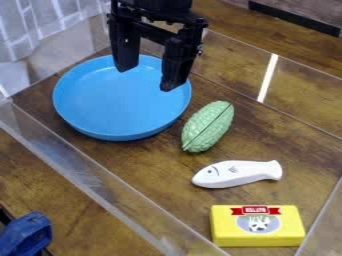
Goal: Put the yellow brick in the blue tray
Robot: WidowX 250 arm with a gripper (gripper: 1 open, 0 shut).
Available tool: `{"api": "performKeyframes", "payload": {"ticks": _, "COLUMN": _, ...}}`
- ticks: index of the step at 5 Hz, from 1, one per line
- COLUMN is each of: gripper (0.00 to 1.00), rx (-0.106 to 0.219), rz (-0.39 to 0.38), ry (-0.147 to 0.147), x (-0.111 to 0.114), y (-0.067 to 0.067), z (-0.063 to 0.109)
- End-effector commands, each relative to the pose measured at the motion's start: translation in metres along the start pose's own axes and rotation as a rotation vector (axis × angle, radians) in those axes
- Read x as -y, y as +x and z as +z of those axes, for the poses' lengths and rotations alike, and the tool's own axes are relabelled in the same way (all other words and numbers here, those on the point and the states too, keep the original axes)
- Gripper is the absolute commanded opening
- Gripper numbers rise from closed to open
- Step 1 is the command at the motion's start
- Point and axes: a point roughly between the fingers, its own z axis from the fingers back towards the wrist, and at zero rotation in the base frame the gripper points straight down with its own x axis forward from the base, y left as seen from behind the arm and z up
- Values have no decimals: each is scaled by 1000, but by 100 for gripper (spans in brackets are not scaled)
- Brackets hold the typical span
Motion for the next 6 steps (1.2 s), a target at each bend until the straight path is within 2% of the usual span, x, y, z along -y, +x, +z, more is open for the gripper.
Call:
{"api": "performKeyframes", "payload": {"ticks": 1, "gripper": 100, "rx": -10, "rz": 11, "ry": -3, "x": 1, "y": 6, "z": -9}}
{"api": "performKeyframes", "payload": {"ticks": 2, "gripper": 100, "rx": -5, "rz": -85, "ry": -9, "x": 19, "y": 4, "z": -21}}
{"api": "performKeyframes", "payload": {"ticks": 3, "gripper": 100, "rx": 5, "rz": -239, "ry": -4, "x": 38, "y": -1, "z": -34}}
{"api": "performKeyframes", "payload": {"ticks": 4, "gripper": 100, "rx": 13, "rz": -397, "ry": 20, "x": 55, "y": -4, "z": -58}}
{"api": "performKeyframes", "payload": {"ticks": 6, "gripper": 100, "rx": 29, "rz": -644, "ry": 67, "x": 114, "y": -10, "z": -92}}
